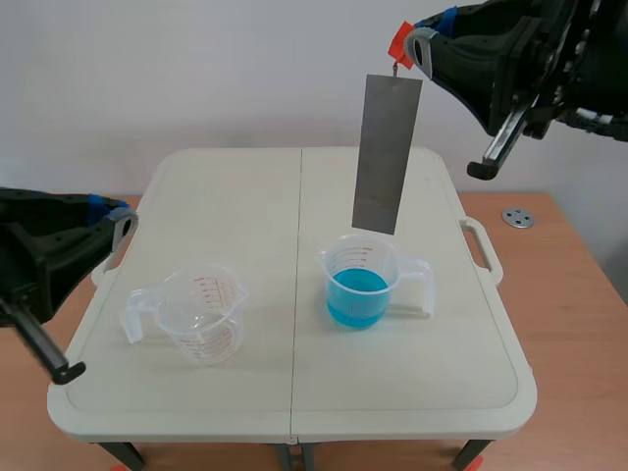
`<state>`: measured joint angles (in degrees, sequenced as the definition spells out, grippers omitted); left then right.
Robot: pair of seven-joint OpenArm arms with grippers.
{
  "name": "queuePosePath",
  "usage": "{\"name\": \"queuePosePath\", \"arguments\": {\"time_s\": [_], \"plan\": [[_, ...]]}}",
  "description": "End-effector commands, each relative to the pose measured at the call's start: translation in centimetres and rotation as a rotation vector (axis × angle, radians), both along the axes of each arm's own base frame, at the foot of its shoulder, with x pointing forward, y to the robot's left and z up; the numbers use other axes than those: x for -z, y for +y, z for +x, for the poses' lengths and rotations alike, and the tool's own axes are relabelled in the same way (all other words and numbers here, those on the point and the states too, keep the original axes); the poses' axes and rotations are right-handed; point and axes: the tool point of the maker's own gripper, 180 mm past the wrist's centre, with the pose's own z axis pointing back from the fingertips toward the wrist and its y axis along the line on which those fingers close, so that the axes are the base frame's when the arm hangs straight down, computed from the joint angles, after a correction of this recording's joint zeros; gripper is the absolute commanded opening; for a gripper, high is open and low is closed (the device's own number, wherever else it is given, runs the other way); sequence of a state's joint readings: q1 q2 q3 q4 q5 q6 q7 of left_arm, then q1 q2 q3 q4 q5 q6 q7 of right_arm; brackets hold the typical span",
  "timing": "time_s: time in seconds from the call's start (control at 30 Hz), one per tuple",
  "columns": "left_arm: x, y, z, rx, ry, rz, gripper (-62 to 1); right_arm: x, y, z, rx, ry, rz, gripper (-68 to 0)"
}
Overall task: Hold the metal plate by the orange handle, dip it into the blue solution, take it out and point at it, then put the plate back in the beaker on the left.
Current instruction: 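Point at the plate with the left hand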
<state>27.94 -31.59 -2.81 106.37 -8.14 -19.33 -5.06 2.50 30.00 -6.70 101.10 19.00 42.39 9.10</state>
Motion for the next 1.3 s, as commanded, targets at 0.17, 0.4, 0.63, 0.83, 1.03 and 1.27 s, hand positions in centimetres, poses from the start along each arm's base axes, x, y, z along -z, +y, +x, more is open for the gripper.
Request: {"name": "queuePosePath", "arguments": {"time_s": [0.17,0.4,0.63,0.83,1.03,1.27], "plan": [[-1.0,-3.0,2.6,0.049,-0.033,-0.048,-57.3,-1.2,0.1,-0.1,-0.016,-0.032,0.025,-66.3],[0.5,-5.6,5.5,0.07,-0.013,-0.08,-57.3,-1.2,0.1,-0.1,-0.016,-0.032,0.025,-66.3],[3.0,-8.6,8.0,0.098,0.034,-0.092,-57.3,-1.2,0.1,-0.1,-0.016,-0.032,0.025,-66.3],[4.4,-10.9,9.5,0.112,0.065,-0.105,-57.3,-1.2,0.1,-0.1,-0.016,-0.032,0.025,-66.3],[5.0,-12.1,10.0,0.117,0.069,-0.111,-57.3,-1.2,0.1,-0.1,-0.016,-0.032,0.025,-66.3],[5.9,-12.1,10.4,0.091,0.074,-0.122,-57.3,-1.2,0.1,-0.1,-0.016,-0.032,0.025,-66.3]]}}
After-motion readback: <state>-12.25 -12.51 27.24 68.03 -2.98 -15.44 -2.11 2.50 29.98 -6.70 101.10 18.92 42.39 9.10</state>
